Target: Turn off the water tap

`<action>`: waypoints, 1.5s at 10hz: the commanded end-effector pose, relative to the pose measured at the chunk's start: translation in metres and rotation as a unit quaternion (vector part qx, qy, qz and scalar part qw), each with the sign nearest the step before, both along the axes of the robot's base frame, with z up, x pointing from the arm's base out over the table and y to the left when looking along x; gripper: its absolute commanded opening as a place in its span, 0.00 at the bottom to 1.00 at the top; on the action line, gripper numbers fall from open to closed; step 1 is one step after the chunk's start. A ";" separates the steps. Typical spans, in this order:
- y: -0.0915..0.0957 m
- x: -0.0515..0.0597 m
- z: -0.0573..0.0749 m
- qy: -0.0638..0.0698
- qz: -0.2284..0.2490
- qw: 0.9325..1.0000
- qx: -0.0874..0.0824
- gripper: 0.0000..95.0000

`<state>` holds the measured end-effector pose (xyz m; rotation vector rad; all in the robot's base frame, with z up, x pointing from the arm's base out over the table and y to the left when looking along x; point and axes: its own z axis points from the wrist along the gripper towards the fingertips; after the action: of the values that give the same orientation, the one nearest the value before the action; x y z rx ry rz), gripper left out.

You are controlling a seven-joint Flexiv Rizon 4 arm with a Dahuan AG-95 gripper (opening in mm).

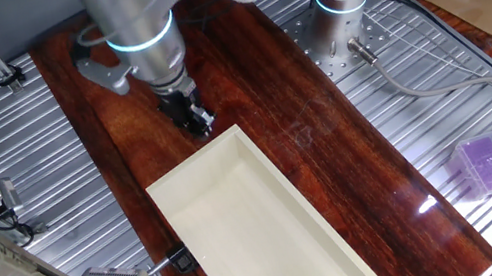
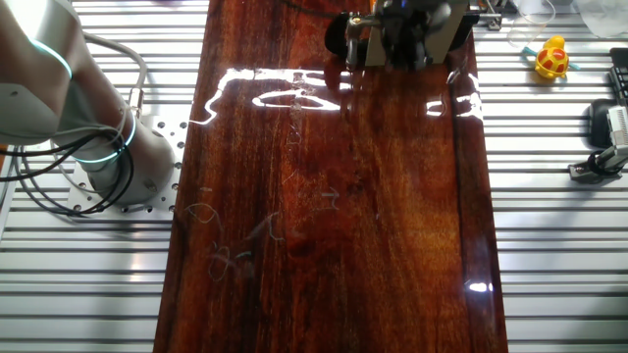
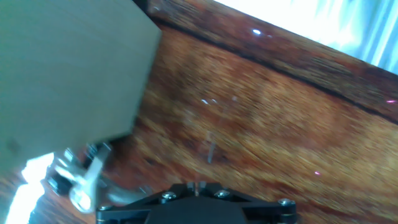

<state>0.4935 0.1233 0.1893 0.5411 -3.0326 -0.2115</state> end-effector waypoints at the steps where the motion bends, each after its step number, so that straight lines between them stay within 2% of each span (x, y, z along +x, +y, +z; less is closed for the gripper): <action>1: 0.002 -0.002 0.000 0.001 -0.074 0.997 0.006 0.20; 2: 0.002 -0.002 0.000 0.000 -0.065 0.998 0.012 0.20; 3: 0.002 -0.002 0.000 0.002 -0.073 0.997 0.022 0.40; 4: 0.002 -0.002 0.000 0.005 -0.081 0.996 0.030 0.40; 5: 0.005 -0.002 0.002 0.015 -0.116 0.991 0.058 0.40; 8: 0.022 -0.004 -0.001 0.017 -0.131 0.990 0.057 0.40; 11: 0.035 -0.007 -0.007 0.009 -0.139 0.988 0.060 0.40; 13: 0.035 -0.007 -0.007 0.002 -0.140 0.988 0.057 0.40; 14: 0.035 -0.007 -0.007 0.003 -0.139 0.989 0.055 0.40; 15: 0.035 -0.007 -0.007 0.004 -0.141 0.989 0.056 0.60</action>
<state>0.4858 0.1584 0.1821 0.1122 -3.0971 -0.3879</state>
